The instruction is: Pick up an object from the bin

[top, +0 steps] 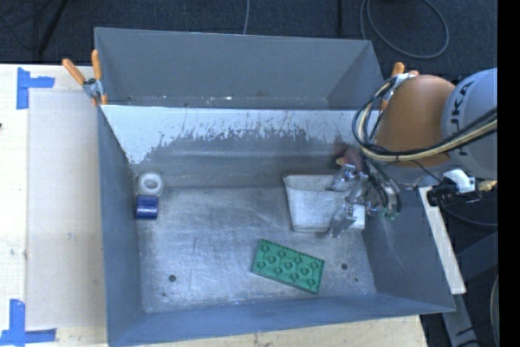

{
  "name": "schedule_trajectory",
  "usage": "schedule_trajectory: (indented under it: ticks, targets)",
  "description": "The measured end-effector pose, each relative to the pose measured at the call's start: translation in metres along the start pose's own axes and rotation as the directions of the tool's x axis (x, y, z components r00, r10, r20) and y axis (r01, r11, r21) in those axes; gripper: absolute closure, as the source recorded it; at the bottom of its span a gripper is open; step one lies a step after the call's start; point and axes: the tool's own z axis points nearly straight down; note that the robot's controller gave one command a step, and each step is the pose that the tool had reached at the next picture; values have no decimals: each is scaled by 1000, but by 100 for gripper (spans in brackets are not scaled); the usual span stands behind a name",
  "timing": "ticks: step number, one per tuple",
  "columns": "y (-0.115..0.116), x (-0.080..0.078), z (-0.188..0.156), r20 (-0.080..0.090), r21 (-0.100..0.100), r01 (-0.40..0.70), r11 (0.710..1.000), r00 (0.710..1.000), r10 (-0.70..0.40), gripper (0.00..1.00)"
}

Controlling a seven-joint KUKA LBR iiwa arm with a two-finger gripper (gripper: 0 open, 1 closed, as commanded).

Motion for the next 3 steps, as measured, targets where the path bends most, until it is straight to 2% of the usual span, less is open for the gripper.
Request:
schedule_trajectory:
  ticks: [3]
  targets:
    - [0,-1,-50,2,-1,3,1000,1000,-3,100]
